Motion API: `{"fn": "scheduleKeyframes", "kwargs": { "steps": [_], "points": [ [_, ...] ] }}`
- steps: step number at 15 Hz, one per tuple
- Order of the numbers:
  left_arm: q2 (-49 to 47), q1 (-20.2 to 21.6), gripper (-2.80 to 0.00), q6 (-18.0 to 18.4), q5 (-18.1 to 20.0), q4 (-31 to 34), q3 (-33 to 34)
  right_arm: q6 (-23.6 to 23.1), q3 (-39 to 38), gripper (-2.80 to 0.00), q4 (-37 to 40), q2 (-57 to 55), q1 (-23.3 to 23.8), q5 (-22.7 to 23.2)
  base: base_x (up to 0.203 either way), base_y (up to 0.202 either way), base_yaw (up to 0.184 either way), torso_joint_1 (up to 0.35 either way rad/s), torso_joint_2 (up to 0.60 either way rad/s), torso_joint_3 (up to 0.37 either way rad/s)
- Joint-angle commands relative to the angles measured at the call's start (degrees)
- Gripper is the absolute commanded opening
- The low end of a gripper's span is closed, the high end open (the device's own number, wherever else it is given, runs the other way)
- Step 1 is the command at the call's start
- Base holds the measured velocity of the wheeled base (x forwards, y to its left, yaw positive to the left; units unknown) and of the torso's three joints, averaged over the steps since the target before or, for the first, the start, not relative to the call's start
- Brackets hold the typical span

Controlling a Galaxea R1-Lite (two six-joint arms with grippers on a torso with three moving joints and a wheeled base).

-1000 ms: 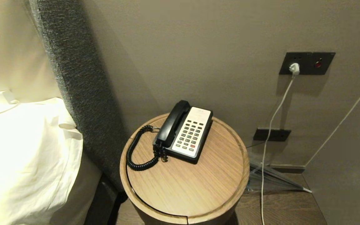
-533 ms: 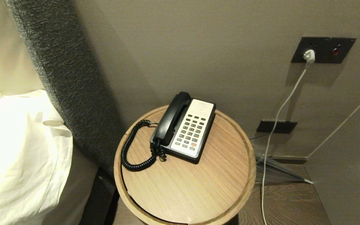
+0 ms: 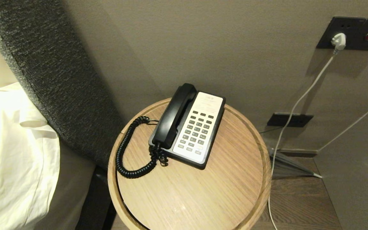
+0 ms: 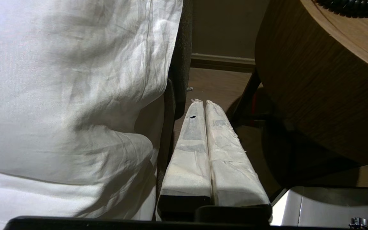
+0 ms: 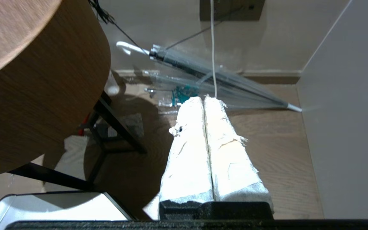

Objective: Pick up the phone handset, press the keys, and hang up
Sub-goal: Pick up the desk phone handset

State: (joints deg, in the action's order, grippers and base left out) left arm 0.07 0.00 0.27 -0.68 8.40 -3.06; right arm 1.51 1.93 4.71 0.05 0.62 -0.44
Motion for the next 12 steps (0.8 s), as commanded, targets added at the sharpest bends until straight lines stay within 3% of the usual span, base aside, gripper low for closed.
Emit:
{"fn": "scheduleKeyframes", "kwargs": {
  "steps": [1, 12],
  "points": [
    [-0.1, 0.0, -2.8, 0.1, 0.0, 0.0, 0.0, 0.0, 0.0, -2.8, 0.0, 0.0, -0.1, 0.0, 0.0, 0.0, 0.0, 0.007, 0.0, -0.201],
    [-0.1, 0.0, -2.8, -0.2, 0.0, 0.0, 0.0, 0.0, 0.0, -2.8, 0.0, 0.0, 0.0, 0.0, 0.0, 0.0, 0.0, 0.003, 0.0, -0.183]
  ]
}}
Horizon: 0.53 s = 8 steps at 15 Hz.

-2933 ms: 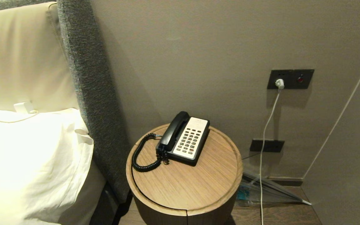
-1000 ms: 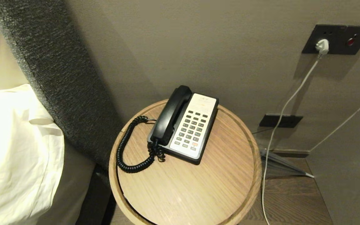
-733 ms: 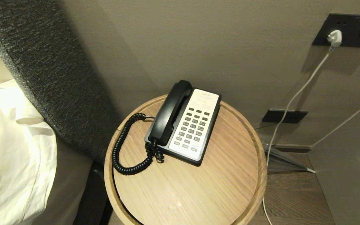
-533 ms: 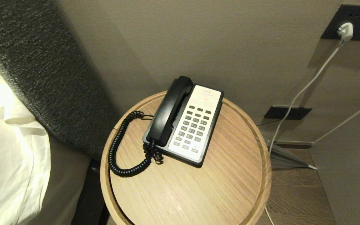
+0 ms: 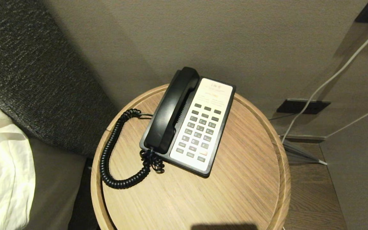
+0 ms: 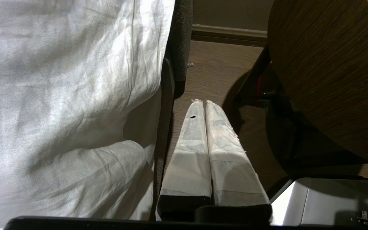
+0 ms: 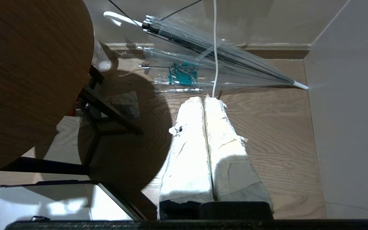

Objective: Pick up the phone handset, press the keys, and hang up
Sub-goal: Pick up the desk phone handset

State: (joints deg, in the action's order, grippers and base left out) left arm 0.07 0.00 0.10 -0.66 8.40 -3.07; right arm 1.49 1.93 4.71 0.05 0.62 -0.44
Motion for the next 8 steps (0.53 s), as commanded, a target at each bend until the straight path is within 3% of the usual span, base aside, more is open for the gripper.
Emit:
{"fn": "scheduleKeyframes", "kwargs": {
  "steps": [1, 5, 8],
  "points": [
    [-0.1, 0.0, -2.8, 0.1, 0.0, 0.0, 0.0, 0.0, 0.0, -2.8, 0.0, 0.0, 0.0, 0.0, 0.0, 0.0, 0.0, 0.002, 0.0, -0.049],
    [-0.1, 0.1, -2.8, 0.6, 0.0, 0.3, -0.7, 0.0, 0.0, -2.8, 0.0, 0.0, -0.1, 0.0, 0.0, 0.0, 0.0, 0.0, 0.0, -0.007],
    [-6.1, 0.0, -2.8, 1.1, 3.0, 3.2, -12.5, 0.0, 0.0, -2.8, 0.0, 0.0, 0.0, 0.0, 0.0, 0.0, 0.0, 0.0, 0.0, 0.0]
  ]
}}
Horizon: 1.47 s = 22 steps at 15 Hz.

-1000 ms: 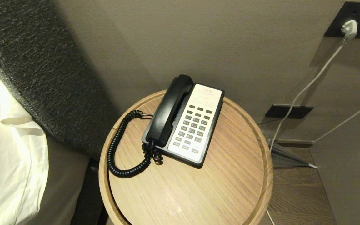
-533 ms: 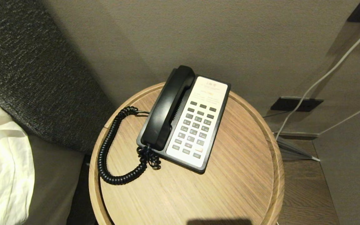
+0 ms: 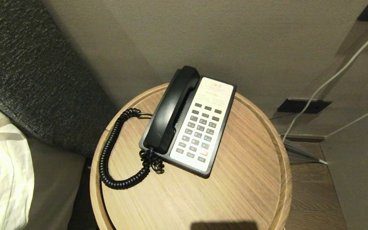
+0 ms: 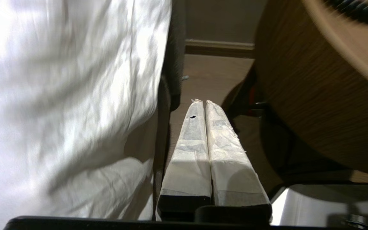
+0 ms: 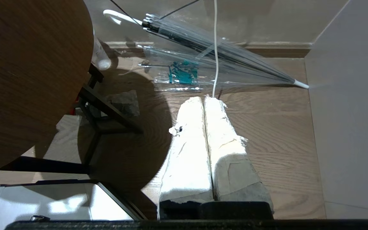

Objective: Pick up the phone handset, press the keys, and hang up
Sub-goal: Pick up the desk phone handset

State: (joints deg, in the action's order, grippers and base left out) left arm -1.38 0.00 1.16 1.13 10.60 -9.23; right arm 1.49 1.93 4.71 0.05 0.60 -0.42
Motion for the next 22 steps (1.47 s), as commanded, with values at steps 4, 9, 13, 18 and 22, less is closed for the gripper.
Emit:
{"fn": "scheduleKeyframes", "kwargs": {
  "steps": [4, 9, 13, 18, 22],
  "points": [
    [-34.8, -0.1, -2.8, 0.4, 8.7, 5.2, -32.0, 0.0, 0.0, -2.8, 0.0, 0.0, 0.0, 0.0, 0.0, 0.0, 0.0, 0.0, 0.0, 0.0],
    [-70.5, -10.6, -2.8, 1.3, 13.3, 17.4, -68.0, 0.0, 0.0, -2.8, 0.0, 0.0, 0.0, 0.0, 0.0, 0.0, 0.0, 0.0, 0.0, 0.0],
    [-84.1, -30.8, -2.8, -1.0, 6.2, 26.2, -81.5, 0.0, 0.0, -2.8, 0.0, 0.0, -0.1, 0.0, 0.0, 0.0, 0.0, 0.0, 0.0, 0.0],
    [-90.6, -39.4, 0.0, -1.8, -5.4, 37.2, -96.0, 0.0, 0.0, -2.8, 0.0, 0.0, -0.1, 0.0, 0.0, 0.0, 0.0, 0.0, 0.0, 0.0],
    [-93.7, -45.8, 0.0, -0.1, -15.1, 37.8, -98.5, 0.0, 0.0, -2.8, 0.0, 0.0, 0.0, 0.0, 0.0, 0.0, 0.0, 0.0, 0.0, 0.0]
  ]
}}
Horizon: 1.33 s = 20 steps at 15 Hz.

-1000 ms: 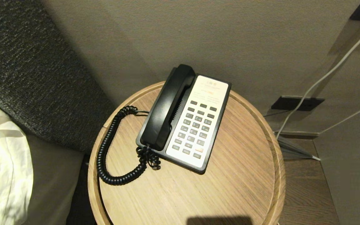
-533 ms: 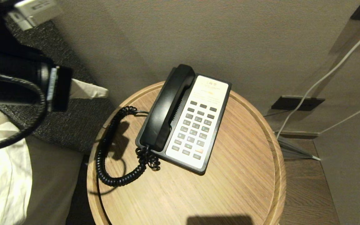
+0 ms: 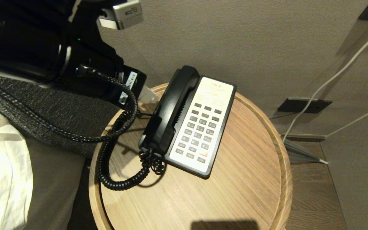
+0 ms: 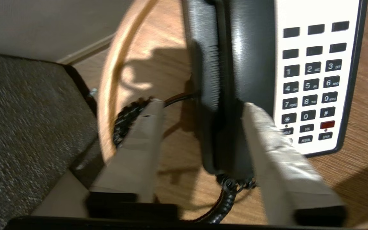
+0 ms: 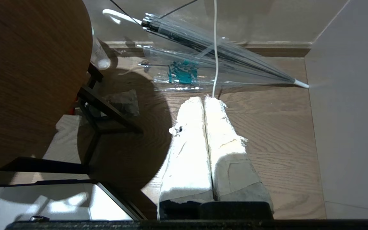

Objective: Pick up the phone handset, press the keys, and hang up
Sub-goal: Pick up the desk phone handset

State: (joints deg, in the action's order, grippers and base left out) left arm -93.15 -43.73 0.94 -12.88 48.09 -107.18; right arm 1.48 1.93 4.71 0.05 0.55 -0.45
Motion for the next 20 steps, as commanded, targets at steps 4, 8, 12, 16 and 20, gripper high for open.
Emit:
{"fn": "scheduleKeyframes", "kwargs": {
  "steps": [4, 8, 12, 16, 20],
  "points": [
    [-2.8, -5.1, 0.0, 0.6, -2.8, 1.8, -0.6, 0.0, 0.0, -2.8, 0.0, 0.0, 0.1, 0.0, 0.0, 0.0, 0.0, 0.0, 0.0, 0.0],
    [-3.8, -5.2, 0.0, 0.3, -3.5, 2.4, -0.6, 0.0, 0.0, -2.8, 0.0, 0.0, 0.1, 0.0, 0.0, 0.0, 0.0, 0.0, 0.0, 0.0],
    [-5.4, -5.2, 0.0, -1.4, -4.5, 1.9, -0.7, 0.0, 0.0, -2.8, 0.0, 0.0, 0.1, 0.0, 0.0, 0.0, 0.0, 0.0, 0.0, 0.0],
    [-6.2, -5.1, 0.0, -3.7, -4.6, 1.9, -0.8, 0.0, 0.0, -2.8, 0.0, 0.0, 0.1, 0.0, 0.0, 0.0, 0.0, 0.0, 0.0, 0.0],
    [-6.3, -5.1, -2.8, -4.3, -4.6, 1.8, -0.8, 0.0, 0.0, -2.8, 0.0, 0.0, 0.1, 0.0, 0.0, 0.0, 0.0, 0.0, 0.0, 0.0]
  ]
}}
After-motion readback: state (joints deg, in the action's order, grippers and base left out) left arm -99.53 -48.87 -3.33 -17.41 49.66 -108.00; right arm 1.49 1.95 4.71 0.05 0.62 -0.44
